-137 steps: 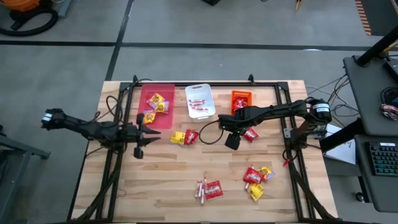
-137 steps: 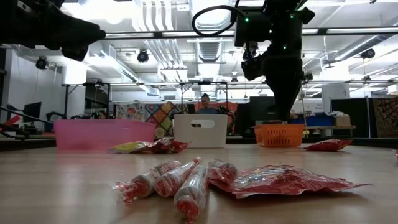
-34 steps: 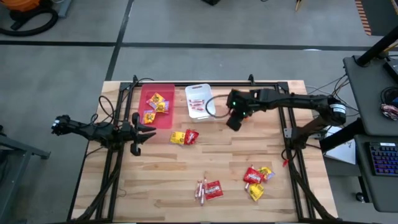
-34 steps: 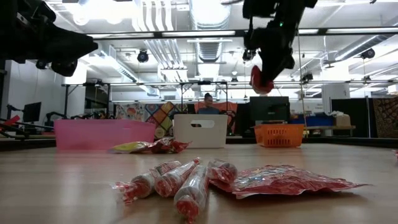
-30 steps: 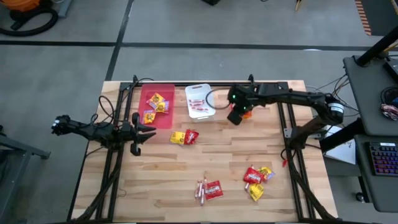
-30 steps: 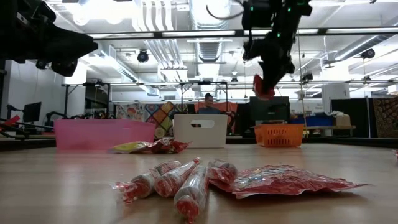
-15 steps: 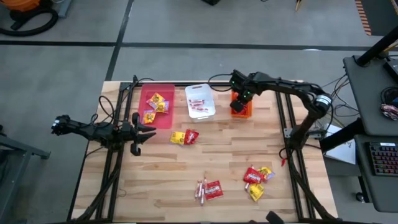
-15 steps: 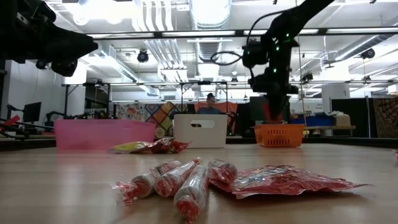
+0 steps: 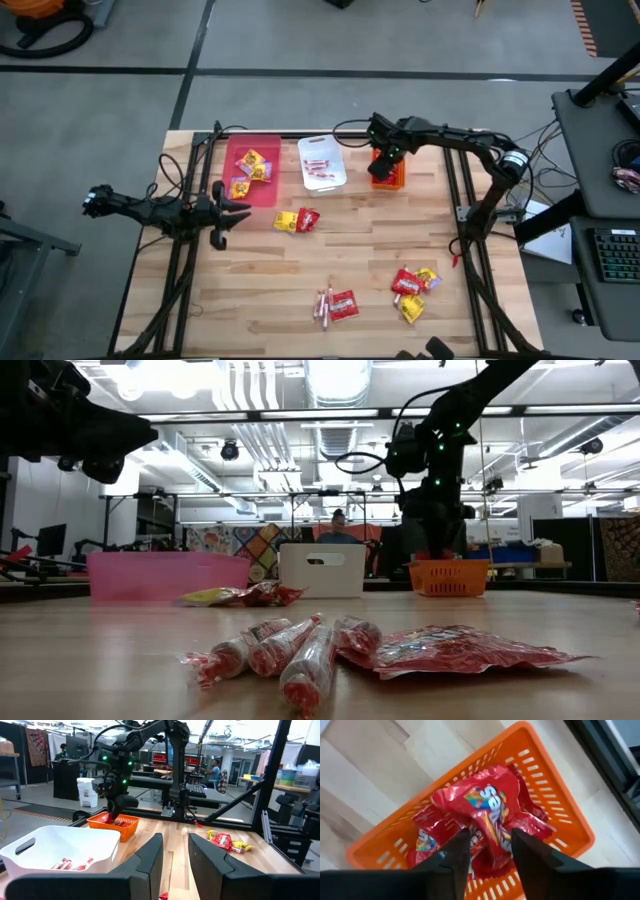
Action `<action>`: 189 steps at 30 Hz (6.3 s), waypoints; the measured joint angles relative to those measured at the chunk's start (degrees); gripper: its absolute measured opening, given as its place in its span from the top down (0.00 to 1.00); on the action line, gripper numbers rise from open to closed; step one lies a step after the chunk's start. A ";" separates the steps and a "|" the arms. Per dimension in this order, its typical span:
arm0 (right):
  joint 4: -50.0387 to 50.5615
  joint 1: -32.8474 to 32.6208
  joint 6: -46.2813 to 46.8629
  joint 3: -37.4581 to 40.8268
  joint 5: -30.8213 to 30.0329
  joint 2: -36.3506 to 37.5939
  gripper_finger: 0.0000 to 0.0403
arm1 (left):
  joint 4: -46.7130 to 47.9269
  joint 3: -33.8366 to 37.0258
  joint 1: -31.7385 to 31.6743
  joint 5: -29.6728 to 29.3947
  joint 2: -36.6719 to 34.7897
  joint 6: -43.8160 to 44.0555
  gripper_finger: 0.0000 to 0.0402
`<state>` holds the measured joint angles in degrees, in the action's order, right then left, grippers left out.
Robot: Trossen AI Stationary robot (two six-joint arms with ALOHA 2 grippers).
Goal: Sort candy
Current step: Put the red candy into the orange bin, then put the yellow candy into the pink bin
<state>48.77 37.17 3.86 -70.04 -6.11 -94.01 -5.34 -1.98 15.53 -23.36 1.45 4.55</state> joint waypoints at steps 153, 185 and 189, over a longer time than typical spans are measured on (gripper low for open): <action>-2.37 -62.55 66.97 31.56 21.31 20.66 0.47 | -1.54 0.74 0.00 -12.69 0.02 6.43 0.81; -2.09 -60.86 58.57 32.13 0.45 31.97 0.98 | -3.52 0.74 0.00 -12.69 0.02 7.57 0.81; -6.55 -58.77 51.36 29.75 -10.55 34.95 0.98 | -4.79 0.74 0.00 -12.58 0.01 8.98 0.81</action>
<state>42.23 -21.60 55.22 -40.29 -16.66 -59.06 -10.14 -1.23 15.53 -35.93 1.47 13.53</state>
